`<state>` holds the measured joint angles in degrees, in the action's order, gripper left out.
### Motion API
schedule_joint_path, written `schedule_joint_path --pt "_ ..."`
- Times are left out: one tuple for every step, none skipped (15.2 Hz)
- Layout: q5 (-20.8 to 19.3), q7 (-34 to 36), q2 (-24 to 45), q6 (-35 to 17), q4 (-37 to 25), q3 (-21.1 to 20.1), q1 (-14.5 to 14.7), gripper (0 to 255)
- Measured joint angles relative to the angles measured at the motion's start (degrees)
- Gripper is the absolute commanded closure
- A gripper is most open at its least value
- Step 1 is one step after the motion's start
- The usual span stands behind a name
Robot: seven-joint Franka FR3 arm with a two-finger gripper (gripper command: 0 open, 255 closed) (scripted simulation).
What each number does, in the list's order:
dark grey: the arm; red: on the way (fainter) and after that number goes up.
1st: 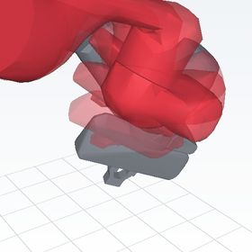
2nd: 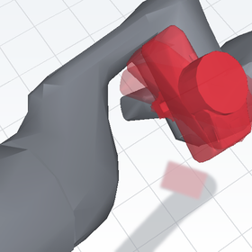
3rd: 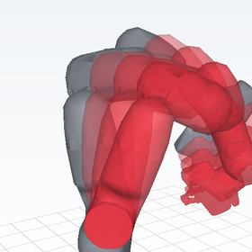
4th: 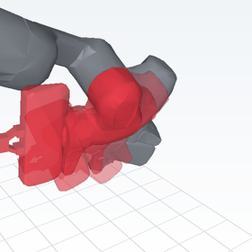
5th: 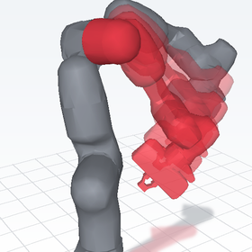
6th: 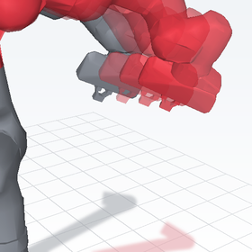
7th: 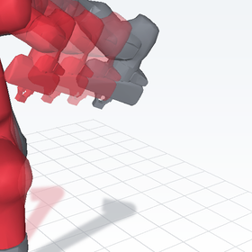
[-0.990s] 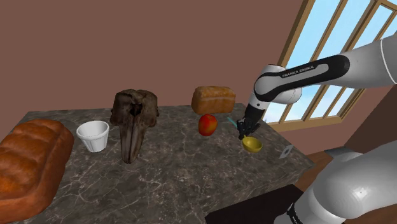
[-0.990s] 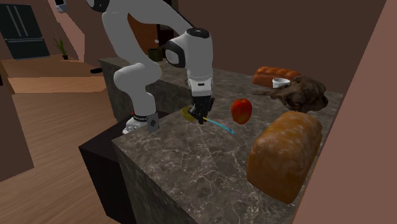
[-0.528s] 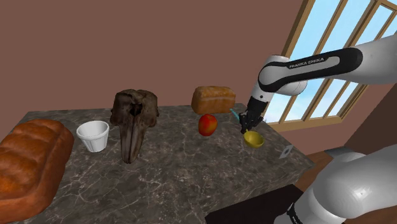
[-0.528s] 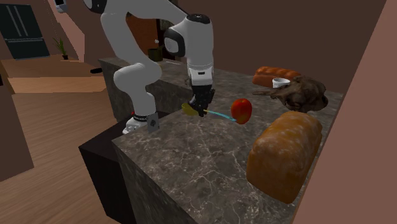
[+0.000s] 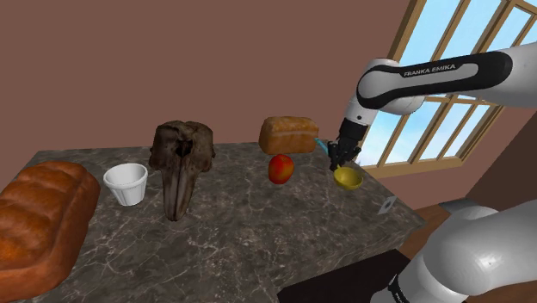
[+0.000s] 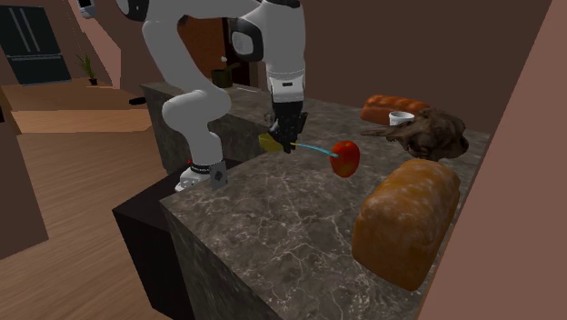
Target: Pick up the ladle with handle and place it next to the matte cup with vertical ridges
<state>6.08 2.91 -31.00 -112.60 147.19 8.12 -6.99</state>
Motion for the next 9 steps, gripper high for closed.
schedule_joint_path --pt "0.0 0.1 -0.2 0.8 -0.6 0.0 0.0 255" --pt "-0.1 0.2 -0.3 1.6 -1.3 0.0 0.0 255" --pt "-0.1 0.3 -0.4 2.3 -1.9 0.0 0.0 255" --pt "-0.2 0.4 -0.5 3.1 -2.6 0.0 -0.1 255" --pt "-0.2 0.6 -1.0 4.1 -3.2 -0.1 -0.1 255" --pt "-0.2 0.7 -1.1 5.0 -4.0 -0.2 -0.1 255" --pt "-0.2 0.9 -1.2 5.8 -4.7 -0.2 0.0 255" --pt "-0.2 1.1 -1.5 6.7 -5.2 -0.3 0.0 255" --pt "-0.3 1.2 -1.8 7.4 -5.7 -0.3 0.0 255"
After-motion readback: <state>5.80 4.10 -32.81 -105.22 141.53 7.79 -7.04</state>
